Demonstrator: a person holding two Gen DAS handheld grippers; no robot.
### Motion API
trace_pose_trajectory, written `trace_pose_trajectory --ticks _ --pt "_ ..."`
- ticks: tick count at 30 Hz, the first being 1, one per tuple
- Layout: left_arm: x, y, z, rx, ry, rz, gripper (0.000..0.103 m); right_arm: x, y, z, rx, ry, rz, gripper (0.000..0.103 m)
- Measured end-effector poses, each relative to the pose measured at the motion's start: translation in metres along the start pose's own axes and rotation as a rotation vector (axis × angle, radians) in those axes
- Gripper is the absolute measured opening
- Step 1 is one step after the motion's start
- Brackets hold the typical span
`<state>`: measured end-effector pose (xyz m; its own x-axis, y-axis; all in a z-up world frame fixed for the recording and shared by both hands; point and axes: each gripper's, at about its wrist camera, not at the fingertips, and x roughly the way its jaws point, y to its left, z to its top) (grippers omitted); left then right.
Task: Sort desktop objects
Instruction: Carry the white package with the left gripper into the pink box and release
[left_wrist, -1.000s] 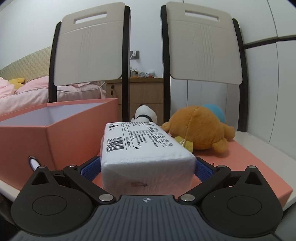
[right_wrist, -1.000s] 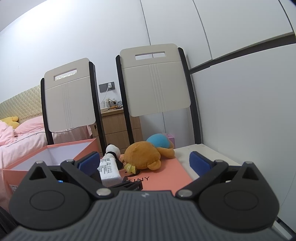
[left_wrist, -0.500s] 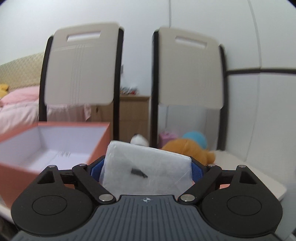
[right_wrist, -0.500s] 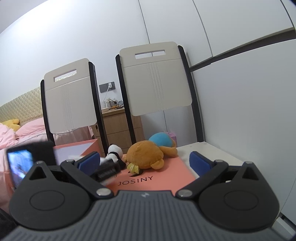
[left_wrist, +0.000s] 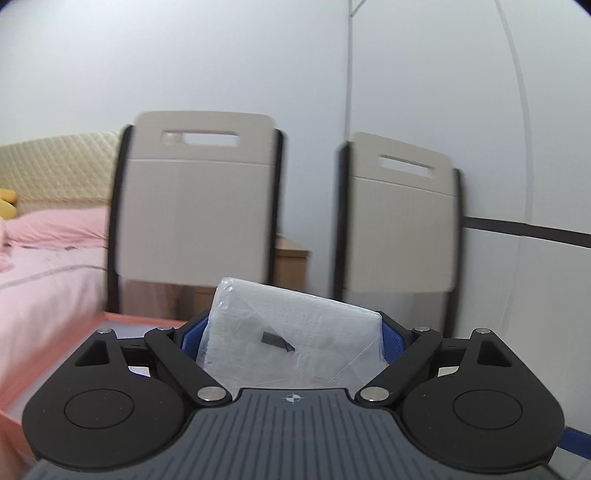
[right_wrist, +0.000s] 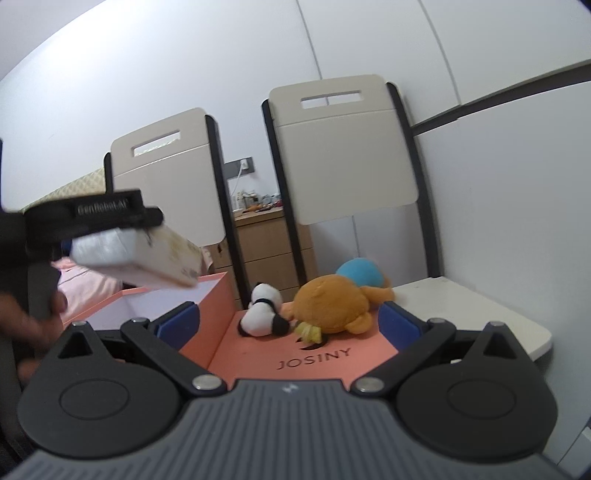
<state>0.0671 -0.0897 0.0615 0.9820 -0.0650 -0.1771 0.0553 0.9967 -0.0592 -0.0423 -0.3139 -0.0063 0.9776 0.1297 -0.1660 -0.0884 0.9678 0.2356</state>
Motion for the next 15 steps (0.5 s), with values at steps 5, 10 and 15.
trace_pose_trajectory --ticks 5,10,15 --pt "0.035 0.044 0.015 0.000 0.021 0.107 0.090 0.011 0.011 -0.001 -0.004 0.021 0.041 0.103" --pt "0.082 0.097 0.016 -0.018 0.074 0.217 0.090 0.023 0.017 -0.001 0.002 0.049 0.072 0.103" --pt "0.130 0.140 0.020 -0.056 0.174 0.287 0.090 0.028 0.016 -0.001 0.011 0.068 0.099 0.103"
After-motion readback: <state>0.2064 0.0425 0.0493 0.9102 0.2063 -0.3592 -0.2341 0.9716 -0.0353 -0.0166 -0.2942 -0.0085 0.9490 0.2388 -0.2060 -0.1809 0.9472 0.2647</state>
